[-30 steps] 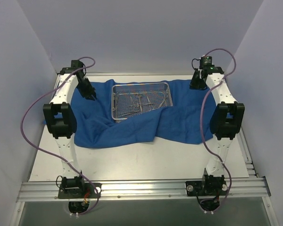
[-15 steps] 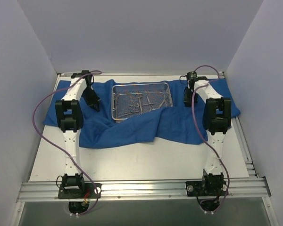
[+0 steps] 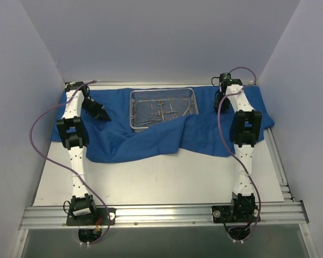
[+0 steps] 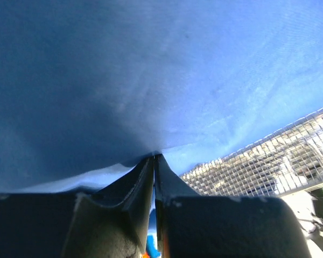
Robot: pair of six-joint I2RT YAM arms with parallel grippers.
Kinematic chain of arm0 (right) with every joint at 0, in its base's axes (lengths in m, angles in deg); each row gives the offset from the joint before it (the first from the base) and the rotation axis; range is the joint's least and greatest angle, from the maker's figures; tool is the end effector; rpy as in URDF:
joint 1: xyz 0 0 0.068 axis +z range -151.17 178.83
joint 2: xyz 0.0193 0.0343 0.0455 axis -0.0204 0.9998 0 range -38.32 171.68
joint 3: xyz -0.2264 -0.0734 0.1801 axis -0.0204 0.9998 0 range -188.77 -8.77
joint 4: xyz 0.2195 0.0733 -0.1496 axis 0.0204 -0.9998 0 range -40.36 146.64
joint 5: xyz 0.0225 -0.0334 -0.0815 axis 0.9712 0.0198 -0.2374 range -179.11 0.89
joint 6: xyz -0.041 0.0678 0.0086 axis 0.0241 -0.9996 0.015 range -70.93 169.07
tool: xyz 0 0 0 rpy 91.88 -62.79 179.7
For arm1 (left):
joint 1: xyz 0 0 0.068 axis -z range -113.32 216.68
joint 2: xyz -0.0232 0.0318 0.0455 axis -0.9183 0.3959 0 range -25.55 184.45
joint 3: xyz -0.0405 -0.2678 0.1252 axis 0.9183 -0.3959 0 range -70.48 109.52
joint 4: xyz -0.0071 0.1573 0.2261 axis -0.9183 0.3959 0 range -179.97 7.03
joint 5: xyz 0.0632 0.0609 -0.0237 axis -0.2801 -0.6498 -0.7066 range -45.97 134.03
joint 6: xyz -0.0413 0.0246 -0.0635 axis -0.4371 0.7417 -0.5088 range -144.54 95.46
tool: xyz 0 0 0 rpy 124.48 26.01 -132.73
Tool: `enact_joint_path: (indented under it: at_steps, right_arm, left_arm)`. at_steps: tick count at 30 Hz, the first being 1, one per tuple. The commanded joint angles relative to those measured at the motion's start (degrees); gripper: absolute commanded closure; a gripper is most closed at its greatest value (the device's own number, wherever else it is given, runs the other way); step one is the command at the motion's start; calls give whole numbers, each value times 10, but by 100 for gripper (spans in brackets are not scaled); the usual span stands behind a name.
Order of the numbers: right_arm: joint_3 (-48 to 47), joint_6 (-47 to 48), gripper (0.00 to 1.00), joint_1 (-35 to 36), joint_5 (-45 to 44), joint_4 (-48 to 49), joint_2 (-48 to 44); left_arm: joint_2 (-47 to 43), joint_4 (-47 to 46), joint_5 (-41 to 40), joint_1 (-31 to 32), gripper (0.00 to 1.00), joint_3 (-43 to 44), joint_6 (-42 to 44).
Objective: Open and lay out the surgical kit
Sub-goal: Smooth out the surgical kit at the center of the board.
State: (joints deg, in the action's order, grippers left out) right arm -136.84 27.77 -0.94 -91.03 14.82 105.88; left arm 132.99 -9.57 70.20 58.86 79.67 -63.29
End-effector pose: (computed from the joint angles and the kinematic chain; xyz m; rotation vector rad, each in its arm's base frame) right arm 0.5977 0.0002 0.1479 0.4847 2.5385 0.0963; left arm 0.5580 0.0460 0.1057 1.1655 -2.7267 0.6727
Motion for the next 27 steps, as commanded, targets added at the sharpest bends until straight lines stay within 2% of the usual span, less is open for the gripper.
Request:
enact_joint_path:
  at_steps: [1,3,7,10,13,21,27]
  right_arm:
    - [-29,5,86,-26,-36,-26,120]
    - [-49,-6,86,-36,-21,-40,133]
    - [10,-16,86,-43,9,-2,105]
    - [3,-11,86,-42,13,-7,107]
    - [-6,-5,85,-42,30,-9,108]
    - [-55,-8,80,-44,39,-14,128]
    - [-64,-1,78,-46,40,-19,130]
  left_arm:
    - [67,-123,-62,-12,84,18,-21]
    - [79,-137,-46,-17,84,34,-34]
    - [114,-148,-13,-26,85,99,-52]
    - [117,-190,0,-36,85,88,-68]
    - [118,-190,-3,-47,85,88,-70]
    - [60,-183,-47,-70,85,-11,-45]
    - [71,-153,-72,-104,85,19,-27]
